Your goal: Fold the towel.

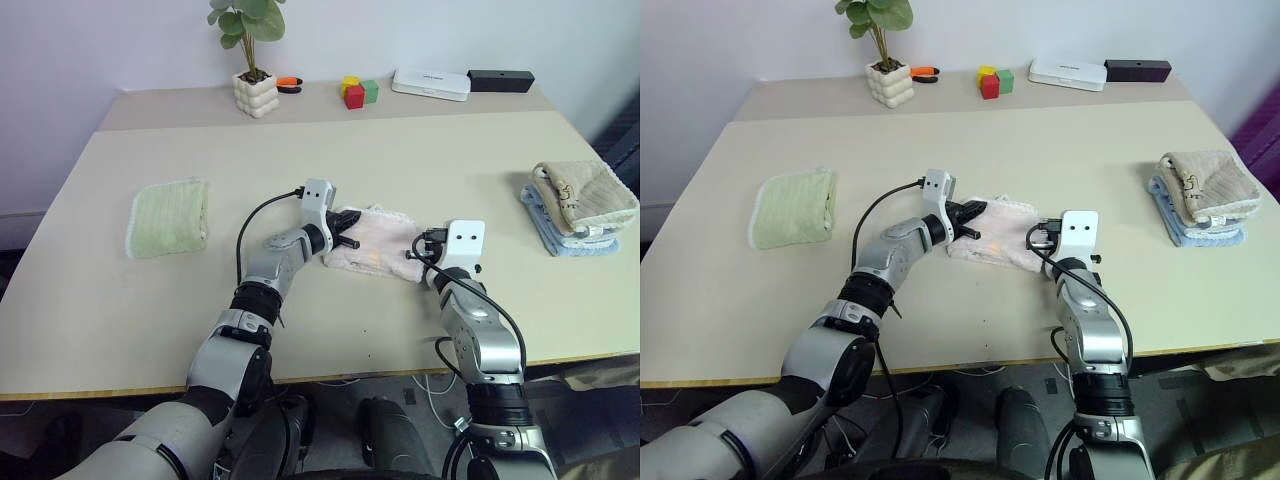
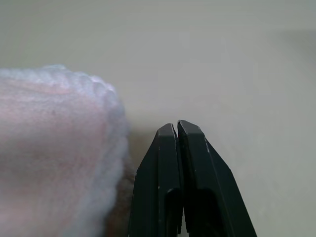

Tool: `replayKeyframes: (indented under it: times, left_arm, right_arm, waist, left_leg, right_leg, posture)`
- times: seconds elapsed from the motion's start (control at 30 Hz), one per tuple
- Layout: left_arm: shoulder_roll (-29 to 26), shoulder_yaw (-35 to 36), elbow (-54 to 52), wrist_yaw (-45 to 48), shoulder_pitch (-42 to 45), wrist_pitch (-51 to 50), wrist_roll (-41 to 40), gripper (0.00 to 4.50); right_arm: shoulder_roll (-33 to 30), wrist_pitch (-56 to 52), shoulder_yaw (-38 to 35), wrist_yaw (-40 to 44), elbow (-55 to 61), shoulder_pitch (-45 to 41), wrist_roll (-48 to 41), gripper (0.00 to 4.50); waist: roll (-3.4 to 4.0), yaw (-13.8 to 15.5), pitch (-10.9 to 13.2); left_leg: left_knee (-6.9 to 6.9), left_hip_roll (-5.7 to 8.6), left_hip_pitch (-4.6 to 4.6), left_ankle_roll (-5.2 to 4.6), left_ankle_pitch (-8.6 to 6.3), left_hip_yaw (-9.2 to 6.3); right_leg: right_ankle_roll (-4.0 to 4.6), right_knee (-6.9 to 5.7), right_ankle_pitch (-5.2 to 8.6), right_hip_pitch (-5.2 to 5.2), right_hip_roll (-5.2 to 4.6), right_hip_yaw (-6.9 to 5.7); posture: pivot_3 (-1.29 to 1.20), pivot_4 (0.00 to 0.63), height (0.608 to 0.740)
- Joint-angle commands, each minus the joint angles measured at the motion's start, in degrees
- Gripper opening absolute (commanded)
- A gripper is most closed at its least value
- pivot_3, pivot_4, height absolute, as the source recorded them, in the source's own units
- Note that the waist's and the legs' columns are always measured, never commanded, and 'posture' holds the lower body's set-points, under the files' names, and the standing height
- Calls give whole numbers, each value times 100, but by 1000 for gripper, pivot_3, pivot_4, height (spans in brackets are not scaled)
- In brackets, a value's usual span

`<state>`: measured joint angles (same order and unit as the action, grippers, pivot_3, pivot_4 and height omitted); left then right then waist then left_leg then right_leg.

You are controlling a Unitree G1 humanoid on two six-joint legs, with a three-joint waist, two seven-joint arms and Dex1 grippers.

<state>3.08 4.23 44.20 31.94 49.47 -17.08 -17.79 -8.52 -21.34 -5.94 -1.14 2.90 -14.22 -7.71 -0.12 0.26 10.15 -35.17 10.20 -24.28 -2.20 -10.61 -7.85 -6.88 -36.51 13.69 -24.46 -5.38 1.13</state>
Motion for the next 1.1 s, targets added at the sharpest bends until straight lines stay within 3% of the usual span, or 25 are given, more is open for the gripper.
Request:
replayKeyframes:
  times: [0.03,0.1,0.2,0.37,0.43,0.47,0.57,0.63,0.77,0.8,1.1]
  left_arm:
    - [-19,210,-436,225,8,-101,-324,21]
    - [-84,309,-676,377,-20,-318,-529,21]
    - [-193,378,-927,423,-44,-336,-619,781]
    - [-504,523,-865,288,103,-168,-546,3311]
    - [-749,527,-879,629,142,-316,-638,4323]
    - [-915,521,-828,799,175,-423,-654,4483]
    - [-1398,424,-643,1424,240,-910,-684,4500]
    - [-1781,99,-646,2237,158,-1309,-628,4500]
    - [-2192,-296,-583,3043,133,-1884,-564,4500]
    - [-2246,-302,-478,3149,166,-2054,-593,4500]
    - [-2146,-386,62,3600,407,-3682,-797,4500]
  right_arm:
    - [11,178,-40,50,164,-149,23,54]
    - [-32,212,-107,27,165,-170,54,54]
    - [-140,294,-195,6,118,-202,124,0]
    - [-778,635,-235,197,42,-261,489,0]
    - [-1139,928,-322,808,111,-282,233,0]
    - [-1312,1050,-357,1337,257,-235,-102,257]
    - [-1657,1105,-622,2514,611,-90,-1068,1267]
    - [-1933,987,-840,3417,908,102,-1834,2254]
    - [-2415,645,-1135,4449,1314,455,-2777,4176]
    - [-2579,470,-1227,4722,1437,588,-3069,4436]
    - [-3337,5,-1470,5431,1778,1047,-3486,4436]
  waist:
    - [0,1,0]
    - [0,0,0]
    - [0,7,0]
    - [0,31,0]
    - [0,29,0]
    - [0,27,0]
    - [0,-1,1]
    - [0,-15,0]
    - [-2,10,2]
    - [-1,28,1]
    - [-5,44,3]
  left_leg:
    - [0,0,0,0,1,0]
    - [-1,0,0,1,1,0]
    - [-2,0,0,4,3,0]
    - [-4,0,0,8,5,0]
    - [-4,1,0,14,9,2]
    - [-3,1,0,13,9,4]
    - [-1,-1,0,-1,4,3]
    - [-1,-3,0,-11,5,3]
    - [-4,-2,-1,-17,3,2]
    - [-6,-2,-1,-18,1,2]
    - [-7,-3,-4,-13,-9,-1]
  right_leg:
    - [0,0,0,0,0,0]
    - [0,0,0,0,0,2]
    - [0,-2,0,0,0,3]
    - [1,-2,0,0,2,4]
    - [0,-3,0,0,2,3]
    - [0,-2,0,-1,2,2]
    - [0,-2,0,0,2,-1]
    - [0,-1,0,0,2,-2]
    - [0,7,0,6,1,-2]
    - [0,9,-1,8,-1,-2]
    - [0,10,0,6,-10,-2]
  posture:
    - [0,150,740]
    - [0,150,740]
    - [0,150,740]
    - [0,150,740]
    - [0,150,740]
    - [0,150,740]
    - [0,150,740]
    - [0,150,740]
    - [0,150,740]
    - [0,150,740]
    - [0,150,740]
